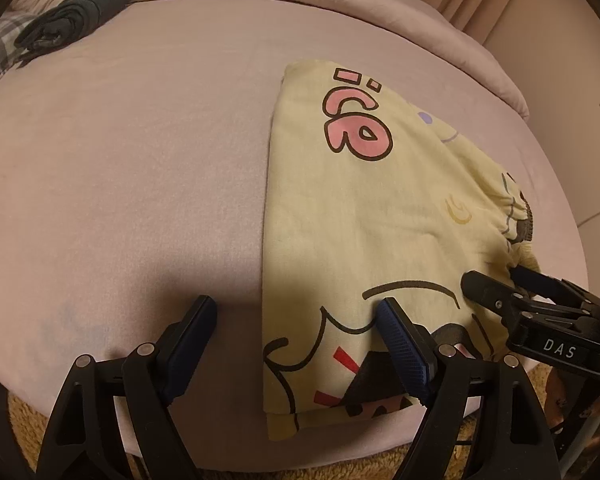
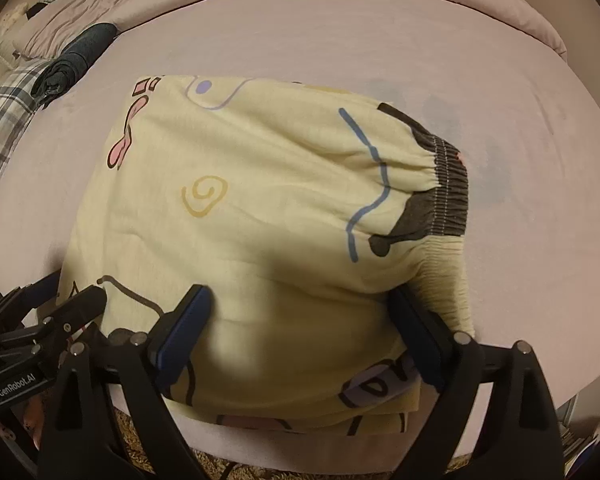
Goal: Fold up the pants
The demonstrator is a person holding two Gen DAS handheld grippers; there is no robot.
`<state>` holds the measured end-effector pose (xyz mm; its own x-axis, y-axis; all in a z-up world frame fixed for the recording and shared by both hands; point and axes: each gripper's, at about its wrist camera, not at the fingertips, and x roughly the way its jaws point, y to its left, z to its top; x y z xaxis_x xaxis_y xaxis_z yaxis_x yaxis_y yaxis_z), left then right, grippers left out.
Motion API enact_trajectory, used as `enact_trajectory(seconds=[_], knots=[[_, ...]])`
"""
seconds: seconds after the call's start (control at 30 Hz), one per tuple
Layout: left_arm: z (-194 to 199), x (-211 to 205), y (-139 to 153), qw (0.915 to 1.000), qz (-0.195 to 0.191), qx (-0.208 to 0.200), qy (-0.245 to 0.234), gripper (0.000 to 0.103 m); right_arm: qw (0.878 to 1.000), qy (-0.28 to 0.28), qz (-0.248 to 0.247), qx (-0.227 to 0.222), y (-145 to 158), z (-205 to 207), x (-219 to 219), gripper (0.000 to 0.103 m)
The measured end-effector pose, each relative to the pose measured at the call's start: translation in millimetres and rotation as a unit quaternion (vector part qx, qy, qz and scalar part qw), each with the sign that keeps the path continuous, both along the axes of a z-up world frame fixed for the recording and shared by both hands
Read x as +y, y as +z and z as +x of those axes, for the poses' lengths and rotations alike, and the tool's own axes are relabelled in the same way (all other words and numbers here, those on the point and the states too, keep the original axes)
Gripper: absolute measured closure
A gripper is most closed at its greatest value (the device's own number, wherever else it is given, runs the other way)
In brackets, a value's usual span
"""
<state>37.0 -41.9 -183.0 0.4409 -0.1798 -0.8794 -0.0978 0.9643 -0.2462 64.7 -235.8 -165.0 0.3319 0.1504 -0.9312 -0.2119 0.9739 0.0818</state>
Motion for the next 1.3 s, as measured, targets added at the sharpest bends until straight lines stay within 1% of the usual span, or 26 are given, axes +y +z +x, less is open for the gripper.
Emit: enact_trajectory(seconds=[0.13, 0.17, 0.27, 0.63, 0.73, 1.07, 1.3], knots=[[1, 1, 0, 1.0000, 0.000, 0.001, -0.001, 0.020, 1.000, 0.002, -0.015, -0.011, -2, -5, 5, 0.008], [1, 0, 0, 1.0000, 0.001, 0.001, 0.000, 0.020, 1.000, 0.001, -0.017, -0.013, -4, -6, 16, 0.008], [2, -1, -1, 1.0000, 0.003, 0.000, 0.000, 0.020, 1.000, 0.001, -0.019, -0.016, -6, -9, 20, 0.006], [2, -6, 0, 1.0000, 0.009, -0.003, -0.001, 0.019, 0.999, 0.006, -0.022, -0.024, -8, -10, 23, 0.002], [3, -6, -1, 0.9999, 0.011, -0.005, -0.002, 0.017, 0.999, 0.009, -0.025, -0.029, -9, -11, 25, 0.001], [9, -11, -4, 0.9996, 0.024, -0.005, -0.012, 0.005, 0.999, 0.009, -0.027, -0.034, -9, -12, 25, 0.000], [10, -8, -5, 0.9996, 0.022, -0.007, -0.013, 0.003, 0.999, 0.009, -0.023, -0.036, -9, -13, 24, 0.000]])
